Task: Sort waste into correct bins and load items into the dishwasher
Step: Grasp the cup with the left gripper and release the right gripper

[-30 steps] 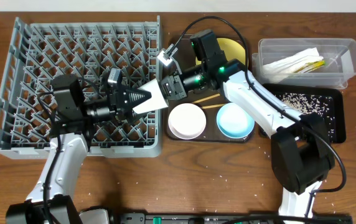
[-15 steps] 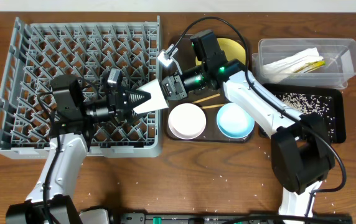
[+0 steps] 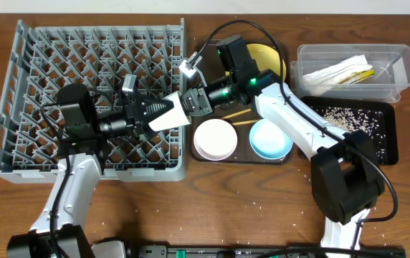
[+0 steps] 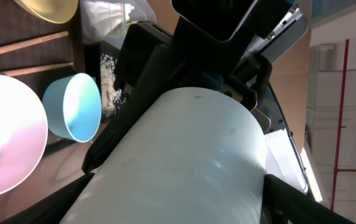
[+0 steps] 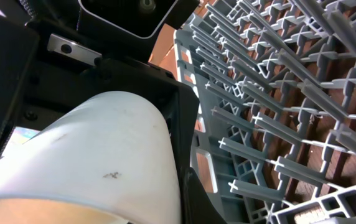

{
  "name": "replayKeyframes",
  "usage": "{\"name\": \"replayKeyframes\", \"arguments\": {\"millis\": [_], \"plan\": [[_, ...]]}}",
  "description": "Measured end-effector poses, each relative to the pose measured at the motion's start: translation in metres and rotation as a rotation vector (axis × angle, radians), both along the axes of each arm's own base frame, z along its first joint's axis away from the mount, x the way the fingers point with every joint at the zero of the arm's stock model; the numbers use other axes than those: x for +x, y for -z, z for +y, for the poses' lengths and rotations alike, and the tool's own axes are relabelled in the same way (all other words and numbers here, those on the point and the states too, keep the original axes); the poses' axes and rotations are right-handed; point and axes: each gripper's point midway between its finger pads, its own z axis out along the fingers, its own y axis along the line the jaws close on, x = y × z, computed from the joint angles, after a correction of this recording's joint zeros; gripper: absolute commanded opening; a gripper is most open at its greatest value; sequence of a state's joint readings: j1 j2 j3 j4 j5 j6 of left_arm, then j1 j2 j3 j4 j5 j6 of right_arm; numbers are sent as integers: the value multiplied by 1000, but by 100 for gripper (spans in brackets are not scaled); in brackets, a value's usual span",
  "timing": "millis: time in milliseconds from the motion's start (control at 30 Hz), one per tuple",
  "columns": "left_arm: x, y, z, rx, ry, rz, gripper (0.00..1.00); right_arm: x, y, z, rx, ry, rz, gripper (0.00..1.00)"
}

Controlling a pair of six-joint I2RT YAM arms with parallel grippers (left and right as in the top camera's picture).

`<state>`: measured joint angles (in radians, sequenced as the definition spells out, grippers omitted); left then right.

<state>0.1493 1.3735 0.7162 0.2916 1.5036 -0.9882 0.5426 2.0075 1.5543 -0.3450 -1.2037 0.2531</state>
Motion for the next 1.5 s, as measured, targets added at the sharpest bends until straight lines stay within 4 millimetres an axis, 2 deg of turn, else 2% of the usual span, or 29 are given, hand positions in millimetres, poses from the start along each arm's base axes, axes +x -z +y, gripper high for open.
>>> {"name": "replayKeyframes", "arguments": {"millis": [100, 167, 233, 467, 533, 733, 867, 1333, 1500], "plan": [[0, 0, 0, -1, 0, 1, 51, -1, -2, 0, 6, -4, 14, 1], [-2, -1, 0, -3, 13, -15, 40, -2, -4, -1, 15, -12, 36, 5], [-2, -1, -1, -3, 15, -18, 33, -2, -5, -2, 14, -10, 50, 24], [4, 0, 1, 8, -20, 0, 32, 9, 2, -4, -16, 41, 32, 57], [5, -2, 1, 9, -25, -12, 33, 21, 1, -14, -9, 70, 22, 59], [11, -11, 2, 9, -40, -52, 33, 54, 0, -46, -4, 162, 14, 61], [12, -15, 2, 3, -44, -52, 34, 65, 0, -59, -3, 196, 14, 61], [13, -15, 3, -4, -48, -24, 34, 68, 0, -62, -3, 204, 14, 62], [14, -15, 3, 1, -52, -39, 33, 75, 10, -68, -54, 254, 16, 65]]}}
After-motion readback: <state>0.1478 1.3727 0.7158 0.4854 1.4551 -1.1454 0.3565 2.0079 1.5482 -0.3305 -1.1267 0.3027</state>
